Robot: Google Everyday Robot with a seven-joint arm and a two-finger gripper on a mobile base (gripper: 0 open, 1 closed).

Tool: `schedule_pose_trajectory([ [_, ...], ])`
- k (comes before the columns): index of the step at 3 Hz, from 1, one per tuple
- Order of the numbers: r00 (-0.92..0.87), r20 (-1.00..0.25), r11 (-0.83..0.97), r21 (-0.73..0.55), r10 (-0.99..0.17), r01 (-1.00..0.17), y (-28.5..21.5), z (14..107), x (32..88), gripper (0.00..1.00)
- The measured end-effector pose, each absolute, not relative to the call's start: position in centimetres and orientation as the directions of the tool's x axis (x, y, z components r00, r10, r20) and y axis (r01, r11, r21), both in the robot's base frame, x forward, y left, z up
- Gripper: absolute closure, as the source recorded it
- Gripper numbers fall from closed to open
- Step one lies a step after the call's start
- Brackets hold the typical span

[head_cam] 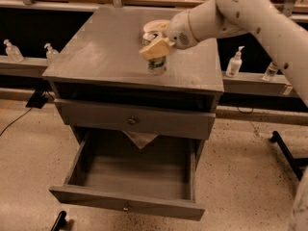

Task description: Place 7up can into middle drawer

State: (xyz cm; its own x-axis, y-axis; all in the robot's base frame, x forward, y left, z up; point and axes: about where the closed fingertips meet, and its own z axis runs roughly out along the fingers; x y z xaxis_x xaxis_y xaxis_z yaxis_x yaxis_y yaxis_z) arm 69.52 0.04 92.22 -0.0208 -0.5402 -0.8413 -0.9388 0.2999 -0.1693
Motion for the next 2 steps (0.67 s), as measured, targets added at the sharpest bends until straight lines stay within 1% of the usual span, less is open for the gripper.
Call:
schedule_pose_trajectory([
  [1,0.041,-0.806,0.245,-0.227,-0.59,-0.942,-3.9,95.4,64.3,1.0],
  [2,0.015,-0.794,0.297,-0.244,-0.607,-0.923,-7.7,96.3,62.5,1.0],
])
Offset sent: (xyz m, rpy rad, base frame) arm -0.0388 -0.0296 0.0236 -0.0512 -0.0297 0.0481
